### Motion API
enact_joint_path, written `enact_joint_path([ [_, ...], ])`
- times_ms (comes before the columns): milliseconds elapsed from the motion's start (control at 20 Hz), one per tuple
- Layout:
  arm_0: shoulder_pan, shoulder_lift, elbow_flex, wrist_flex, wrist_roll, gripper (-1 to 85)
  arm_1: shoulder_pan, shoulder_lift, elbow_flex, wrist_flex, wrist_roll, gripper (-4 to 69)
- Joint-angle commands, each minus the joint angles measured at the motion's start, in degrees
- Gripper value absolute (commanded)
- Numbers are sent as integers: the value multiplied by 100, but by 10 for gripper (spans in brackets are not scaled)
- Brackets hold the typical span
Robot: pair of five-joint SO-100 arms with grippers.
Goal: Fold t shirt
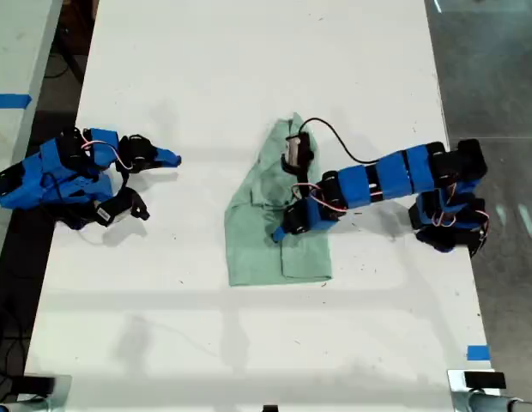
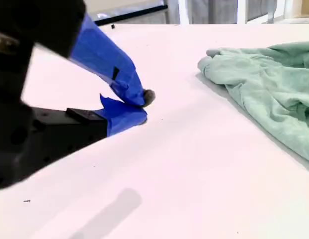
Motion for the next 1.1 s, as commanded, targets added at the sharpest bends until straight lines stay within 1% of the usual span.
enact_joint_path([
  [0,44,44,-62,0,-114,0,-97,316,-598,615,26,289],
  [50,44,44,-62,0,-114,0,-53,545,-633,932,88,260],
  [100,44,44,-62,0,-114,0,18,861,-545,1230,176,183],
  [150,44,44,-62,0,-114,0,114,1292,-299,1433,237,26],
  [200,44,44,-62,0,-114,0,211,1811,70,1521,272,6],
  [400,44,44,-62,0,-114,0,633,4271,2232,1521,264,7],
  [600,44,44,-62,0,-114,0,1011,6609,4843,1055,-18,8],
  [750,44,44,-62,0,-114,0,1406,8376,6574,896,-334,8],
  [850,44,44,-62,0,-114,0,1635,9633,7576,949,-527,8],
  [950,53,44,-62,0,-114,0,1969,11496,8824,1450,-598,9],
  [1000,70,44,-62,0,-114,0,2030,11443,8780,1485,-360,10],
  [1050,62,44,-62,9,-123,0,1819,11470,8745,1468,-237,9],
])
